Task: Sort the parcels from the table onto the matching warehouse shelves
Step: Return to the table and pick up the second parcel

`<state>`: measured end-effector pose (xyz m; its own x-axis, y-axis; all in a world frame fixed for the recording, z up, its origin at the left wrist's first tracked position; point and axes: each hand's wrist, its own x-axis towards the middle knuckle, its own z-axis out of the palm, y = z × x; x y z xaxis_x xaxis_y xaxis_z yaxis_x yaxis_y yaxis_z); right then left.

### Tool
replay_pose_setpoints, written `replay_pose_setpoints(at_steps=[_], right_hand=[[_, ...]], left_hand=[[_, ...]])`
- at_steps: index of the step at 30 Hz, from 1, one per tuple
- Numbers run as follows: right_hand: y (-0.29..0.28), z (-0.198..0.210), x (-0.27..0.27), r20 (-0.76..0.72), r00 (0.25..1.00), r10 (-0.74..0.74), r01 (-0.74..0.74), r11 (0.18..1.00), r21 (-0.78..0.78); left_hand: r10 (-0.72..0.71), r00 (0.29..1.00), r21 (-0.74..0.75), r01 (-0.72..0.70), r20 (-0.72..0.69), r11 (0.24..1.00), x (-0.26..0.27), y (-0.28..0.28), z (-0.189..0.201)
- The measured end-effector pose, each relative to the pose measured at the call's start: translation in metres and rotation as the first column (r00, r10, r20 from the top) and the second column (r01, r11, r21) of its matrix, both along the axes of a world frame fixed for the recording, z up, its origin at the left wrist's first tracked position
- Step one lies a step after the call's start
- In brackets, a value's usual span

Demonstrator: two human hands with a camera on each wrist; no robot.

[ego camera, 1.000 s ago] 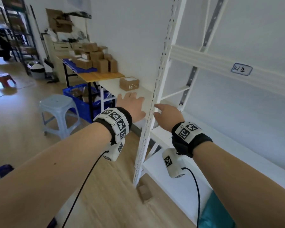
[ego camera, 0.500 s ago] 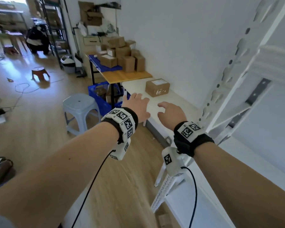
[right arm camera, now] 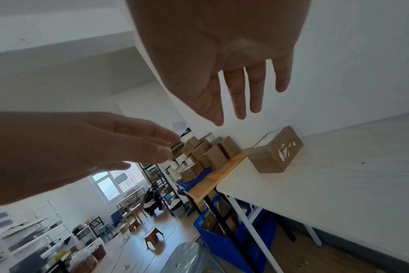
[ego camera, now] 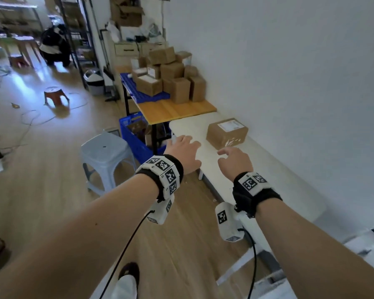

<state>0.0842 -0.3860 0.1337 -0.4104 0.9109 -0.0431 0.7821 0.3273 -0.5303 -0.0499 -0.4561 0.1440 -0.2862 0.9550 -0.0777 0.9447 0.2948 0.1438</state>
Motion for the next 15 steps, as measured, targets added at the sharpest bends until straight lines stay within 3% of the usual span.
replay_pose_setpoints(at_steps=[10, 15], right_hand=[[0.134, 0.0, -0.116, 0.072, 0.976, -0.204, 0.202, 0.979, 0.026], [0.175, -0.008, -0.143, 0.092, 0.947, -0.307, 0.306, 0.952, 0.022]], left_hand=[[-0.249, 0.967, 0.004, 0.249, 0.046, 0.968, -0.143, 0.149, -0.01], [-0.323, 0.943, 0.031, 0.321, 0.078, 0.946, -0.177, 0.217, -0.022]])
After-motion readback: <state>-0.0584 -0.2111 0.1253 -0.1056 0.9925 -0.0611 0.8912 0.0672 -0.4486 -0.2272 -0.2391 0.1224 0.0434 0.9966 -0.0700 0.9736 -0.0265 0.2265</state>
